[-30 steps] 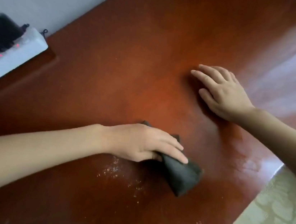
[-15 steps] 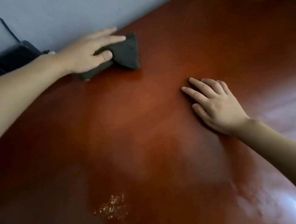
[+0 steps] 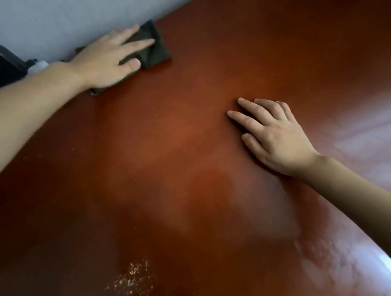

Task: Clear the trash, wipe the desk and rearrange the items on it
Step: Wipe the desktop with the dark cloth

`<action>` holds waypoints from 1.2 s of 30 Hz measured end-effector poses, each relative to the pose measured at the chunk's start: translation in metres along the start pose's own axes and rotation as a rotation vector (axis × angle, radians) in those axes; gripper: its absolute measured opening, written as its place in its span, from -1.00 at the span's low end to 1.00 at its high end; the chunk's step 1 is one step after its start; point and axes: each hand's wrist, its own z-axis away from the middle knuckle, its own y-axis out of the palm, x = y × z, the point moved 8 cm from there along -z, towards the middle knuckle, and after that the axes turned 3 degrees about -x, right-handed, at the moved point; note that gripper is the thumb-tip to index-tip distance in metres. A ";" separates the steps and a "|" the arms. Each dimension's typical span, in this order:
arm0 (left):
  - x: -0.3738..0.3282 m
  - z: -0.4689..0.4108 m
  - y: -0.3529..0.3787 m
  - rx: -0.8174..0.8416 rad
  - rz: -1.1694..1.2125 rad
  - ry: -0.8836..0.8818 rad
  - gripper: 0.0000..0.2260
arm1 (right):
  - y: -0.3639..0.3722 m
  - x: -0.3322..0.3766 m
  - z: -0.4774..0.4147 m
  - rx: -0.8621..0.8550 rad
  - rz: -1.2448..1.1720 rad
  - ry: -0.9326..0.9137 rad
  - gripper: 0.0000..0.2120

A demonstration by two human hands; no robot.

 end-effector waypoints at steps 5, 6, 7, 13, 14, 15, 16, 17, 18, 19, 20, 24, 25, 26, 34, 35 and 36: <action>-0.148 0.075 0.024 -0.004 -0.134 0.664 -0.54 | -0.003 0.002 0.015 -0.017 -0.015 -0.002 -0.54; -0.175 0.103 0.031 0.025 -0.141 0.784 -0.54 | -0.004 0.001 0.019 -0.017 -0.013 0.002 -0.55; -0.190 0.123 0.037 0.071 -0.144 0.848 -0.54 | -0.004 0.000 0.023 -0.014 -0.010 0.010 -0.55; -0.090 0.033 0.009 -0.053 -0.057 0.364 -0.56 | -0.007 0.002 0.023 0.003 -0.021 0.056 -0.55; -0.063 0.017 0.004 -0.066 -0.009 0.218 -0.58 | -0.007 0.002 0.023 0.002 -0.021 0.056 -0.55; -0.043 0.005 0.000 -0.066 0.034 0.087 -0.58 | -0.007 0.003 0.023 0.002 -0.019 0.054 -0.55; -0.034 -0.004 -0.002 -0.065 0.057 0.005 -0.58 | -0.007 0.003 0.024 0.001 -0.016 0.054 -0.55; -0.037 -0.010 -0.001 -0.054 0.058 -0.022 -0.58 | -0.007 0.003 0.025 -0.004 -0.008 0.060 -0.55; -0.054 -0.015 0.001 -0.039 0.054 0.007 -0.59 | -0.007 0.003 0.026 -0.015 0.003 0.076 -0.54; -0.079 -0.014 0.005 -0.018 0.040 0.082 -0.58 | -0.008 0.001 0.028 -0.031 0.015 0.108 -0.54; -0.108 -0.009 0.010 -0.005 0.011 0.187 -0.55 | -0.009 -0.001 0.031 -0.053 0.018 0.152 -0.53; -0.199 0.097 0.031 -0.011 -0.051 0.634 -0.54 | -0.016 -0.010 0.047 -0.121 -0.073 0.321 -0.51; -0.211 0.137 0.037 0.017 -0.044 0.736 -0.55 | -0.017 -0.007 0.049 -0.123 -0.094 0.332 -0.51; -0.217 0.175 0.044 0.068 -0.058 0.832 -0.55 | -0.017 -0.001 0.050 -0.116 -0.100 0.322 -0.51; -0.030 0.127 0.009 -0.025 -0.181 0.187 -0.56 | 0.004 0.051 0.047 0.000 -0.021 0.194 -0.46; -0.016 0.117 0.003 -0.038 -0.177 0.128 -0.57 | 0.004 0.052 0.047 -0.013 -0.020 0.205 -0.46; -0.009 0.111 0.000 -0.038 -0.169 0.094 -0.58 | 0.003 0.052 0.048 -0.020 -0.016 0.212 -0.47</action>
